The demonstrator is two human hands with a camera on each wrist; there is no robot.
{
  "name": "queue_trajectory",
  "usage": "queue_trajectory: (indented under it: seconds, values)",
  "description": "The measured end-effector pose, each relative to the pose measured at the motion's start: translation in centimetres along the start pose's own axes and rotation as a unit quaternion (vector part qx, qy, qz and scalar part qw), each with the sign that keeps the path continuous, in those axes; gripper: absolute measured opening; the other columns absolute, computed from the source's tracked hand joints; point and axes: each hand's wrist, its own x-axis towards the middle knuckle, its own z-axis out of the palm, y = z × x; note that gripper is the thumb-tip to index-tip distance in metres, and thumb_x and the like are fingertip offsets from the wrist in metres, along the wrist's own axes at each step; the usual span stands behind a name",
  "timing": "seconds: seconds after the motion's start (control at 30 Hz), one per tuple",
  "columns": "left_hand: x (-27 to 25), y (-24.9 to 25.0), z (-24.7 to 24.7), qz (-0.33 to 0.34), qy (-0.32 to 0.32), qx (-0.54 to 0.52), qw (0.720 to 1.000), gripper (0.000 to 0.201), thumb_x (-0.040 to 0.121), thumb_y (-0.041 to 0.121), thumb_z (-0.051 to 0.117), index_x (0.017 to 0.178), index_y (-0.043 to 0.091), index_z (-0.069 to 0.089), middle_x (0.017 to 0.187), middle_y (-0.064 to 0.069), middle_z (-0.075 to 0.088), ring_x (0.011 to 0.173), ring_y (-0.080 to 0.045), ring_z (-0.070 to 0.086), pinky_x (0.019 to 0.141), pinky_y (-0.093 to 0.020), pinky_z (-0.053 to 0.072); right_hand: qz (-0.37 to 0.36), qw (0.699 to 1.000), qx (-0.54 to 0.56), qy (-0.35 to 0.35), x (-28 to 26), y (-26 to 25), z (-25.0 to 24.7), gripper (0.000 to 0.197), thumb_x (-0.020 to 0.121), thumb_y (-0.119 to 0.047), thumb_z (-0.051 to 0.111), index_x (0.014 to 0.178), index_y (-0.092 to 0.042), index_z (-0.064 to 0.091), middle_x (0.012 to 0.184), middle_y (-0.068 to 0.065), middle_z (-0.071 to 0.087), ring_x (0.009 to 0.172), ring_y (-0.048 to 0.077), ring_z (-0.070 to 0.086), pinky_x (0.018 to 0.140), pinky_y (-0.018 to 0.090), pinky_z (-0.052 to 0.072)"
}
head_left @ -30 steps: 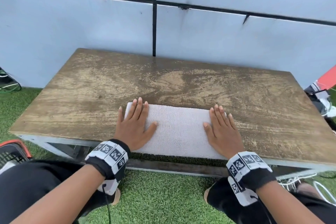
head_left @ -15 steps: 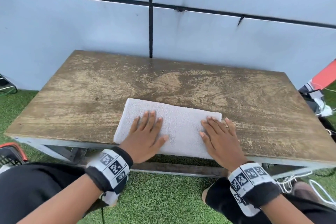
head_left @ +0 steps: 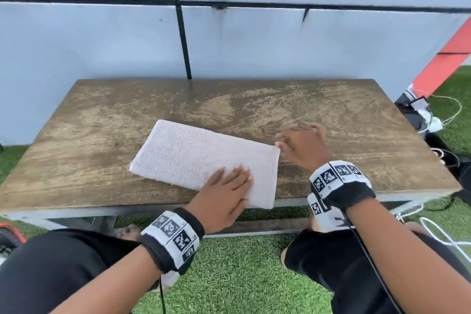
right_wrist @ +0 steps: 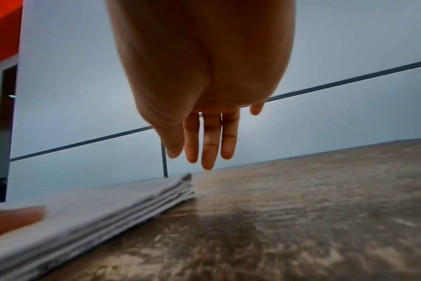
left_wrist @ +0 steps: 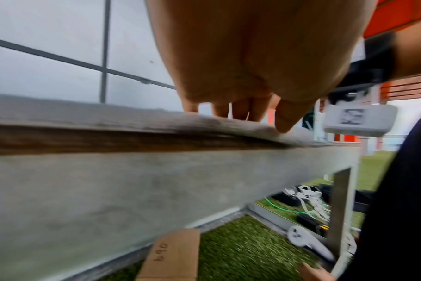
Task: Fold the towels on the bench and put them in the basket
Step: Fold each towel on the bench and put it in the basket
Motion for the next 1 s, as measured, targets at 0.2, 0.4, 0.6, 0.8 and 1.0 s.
queue_trajectory:
  seconds: [0.2,0.4,0.6,0.8,1.0]
  values:
    - [1.3,3.2,2.7,0.026,0.076,-0.005,0.997,0.059,0.095,0.049,0.035,0.146,0.019,0.027,0.155,0.002,0.02,0.144,-0.012,0.011,0.117,-0.037,-0.005,-0.001,0.997,-0.02,-0.073,0.7,0.4,1.2,0.031,0.095,-0.044,0.039,0.118,-0.037,0.059,0.14,-0.005,0.048,0.132,0.02,0.038,0.113,0.051,0.005]
    - [1.9,3.9,2.7,0.031,0.17,0.009,0.985,0.045,0.074,0.046,0.069,0.111,0.024,0.059,0.119,0.005,0.061,0.118,-0.017,0.054,0.101,-0.04,0.041,-0.009,0.997,-0.009,-0.078,0.8,0.6,1.6,0.025,0.093,-0.043,0.045,0.104,-0.035,0.065,0.139,-0.008,0.049,0.132,0.018,0.037,0.109,0.049,0.007]
    - [2.0,4.4,1.9,0.025,0.193,0.006,0.981,0.022,0.081,0.04,0.053,0.095,0.026,0.064,0.104,0.009,0.065,0.104,-0.015,0.06,0.089,-0.034,0.048,0.002,0.999,0.005,-0.052,0.5,0.4,1.4,0.023,0.091,-0.044,0.049,0.095,-0.03,0.066,0.11,-0.012,0.058,0.12,0.015,0.044,0.105,0.044,0.011]
    - [1.4,4.6,1.8,0.031,0.213,-0.056,0.975,0.015,0.086,0.033,0.049,0.09,0.026,0.062,0.097,0.011,0.064,0.098,-0.011,0.059,0.087,-0.036,0.05,0.008,0.995,0.095,-0.041,-0.6,0.9,0.9,0.015,0.086,-0.039,0.056,0.085,-0.024,0.059,0.083,-0.012,0.057,0.091,0.012,0.051,0.091,0.037,0.023]
    - [0.9,6.4,-0.7,0.055,0.362,-0.101,0.925,0.009,0.083,0.024,0.062,0.092,0.023,0.061,0.082,0.009,0.061,0.078,-0.011,0.055,0.078,-0.032,0.043,0.009,0.944,0.306,-0.122,-2.1,2.6,-2.7,0.008,0.088,-0.02,0.059,0.094,-0.019,0.055,0.093,0.001,0.065,0.074,0.012,0.056,0.066,0.025,0.042]
